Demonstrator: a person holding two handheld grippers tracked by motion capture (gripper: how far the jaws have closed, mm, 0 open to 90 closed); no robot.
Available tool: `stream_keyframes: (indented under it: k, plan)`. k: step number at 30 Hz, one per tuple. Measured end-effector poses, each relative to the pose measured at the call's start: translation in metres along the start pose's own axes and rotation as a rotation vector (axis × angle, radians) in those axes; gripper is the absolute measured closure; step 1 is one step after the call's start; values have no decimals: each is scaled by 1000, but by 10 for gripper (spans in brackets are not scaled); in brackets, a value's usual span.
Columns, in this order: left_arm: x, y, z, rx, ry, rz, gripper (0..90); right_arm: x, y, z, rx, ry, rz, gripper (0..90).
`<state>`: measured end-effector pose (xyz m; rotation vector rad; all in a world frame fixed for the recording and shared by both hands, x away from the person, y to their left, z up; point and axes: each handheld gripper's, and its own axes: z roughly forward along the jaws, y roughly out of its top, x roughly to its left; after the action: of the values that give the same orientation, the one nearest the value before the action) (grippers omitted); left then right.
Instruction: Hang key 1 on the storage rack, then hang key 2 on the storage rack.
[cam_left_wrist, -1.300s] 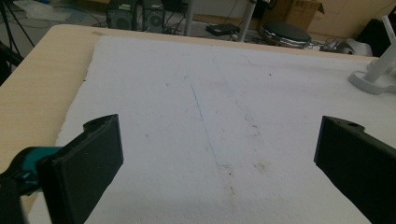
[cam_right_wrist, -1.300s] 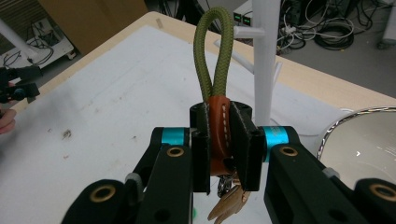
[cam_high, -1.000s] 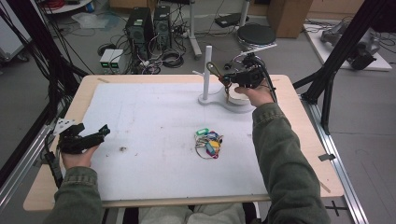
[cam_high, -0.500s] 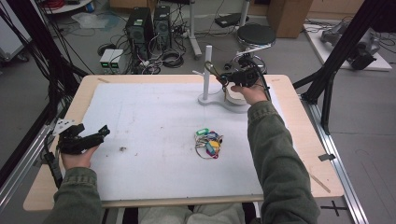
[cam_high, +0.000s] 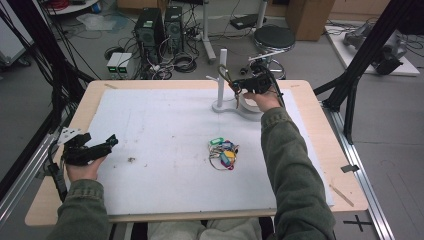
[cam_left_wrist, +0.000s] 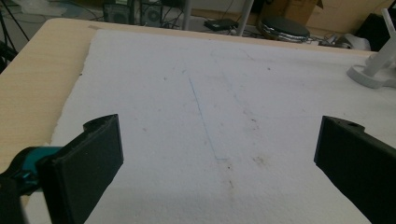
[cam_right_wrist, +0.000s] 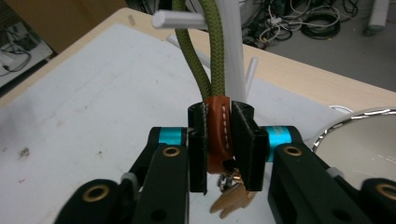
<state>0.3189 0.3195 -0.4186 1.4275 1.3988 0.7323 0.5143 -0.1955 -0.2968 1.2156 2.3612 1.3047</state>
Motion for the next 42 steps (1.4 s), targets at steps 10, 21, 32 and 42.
stream_keyframes:
  k: [10, 21, 32, 42]
  plan:
    - [0, 0, -1, 5, 7, -2, 17, 6, -1, -5, 11, -51, -5, 332]
    - [-1, -1, 0, 13, 2, 5, 17, 14, -7, -11, 72, -39, -44, 96]
    - [-2, -1, -1, 14, 2, 7, 17, 24, -27, -5, 172, -77, -85, 19]
    - [-2, -1, -1, 15, 2, 8, 17, 38, -47, 1, 224, -54, -97, 6]
